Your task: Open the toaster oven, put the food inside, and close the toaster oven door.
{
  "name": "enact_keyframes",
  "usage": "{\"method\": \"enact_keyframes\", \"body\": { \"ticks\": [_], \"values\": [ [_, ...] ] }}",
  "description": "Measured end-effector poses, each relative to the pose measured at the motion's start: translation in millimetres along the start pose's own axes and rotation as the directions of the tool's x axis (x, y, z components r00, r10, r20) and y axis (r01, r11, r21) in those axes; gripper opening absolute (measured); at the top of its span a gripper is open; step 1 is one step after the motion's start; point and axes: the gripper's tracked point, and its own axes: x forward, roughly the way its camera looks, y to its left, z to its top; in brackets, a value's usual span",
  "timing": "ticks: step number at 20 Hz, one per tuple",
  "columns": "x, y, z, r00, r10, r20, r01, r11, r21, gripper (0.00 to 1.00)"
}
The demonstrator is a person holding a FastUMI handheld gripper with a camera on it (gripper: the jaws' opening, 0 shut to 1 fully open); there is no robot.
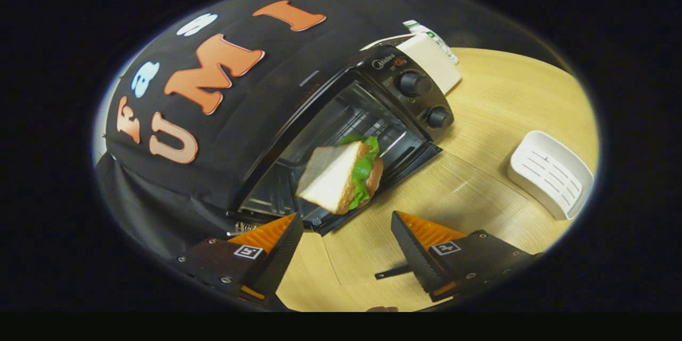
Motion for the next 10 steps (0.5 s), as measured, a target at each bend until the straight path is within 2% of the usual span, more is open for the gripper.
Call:
{"method": "enact_keyframes", "body": {
  "ticks": [6, 10],
  "values": [
    [-54, -5, -44, 0.999, -0.023, -0.044, 0.013, 0.976, -0.216, 0.98],
    [-72, -28, -73, 0.994, -0.089, -0.059, 0.061, 0.931, -0.361, 0.98]
  ]
}}
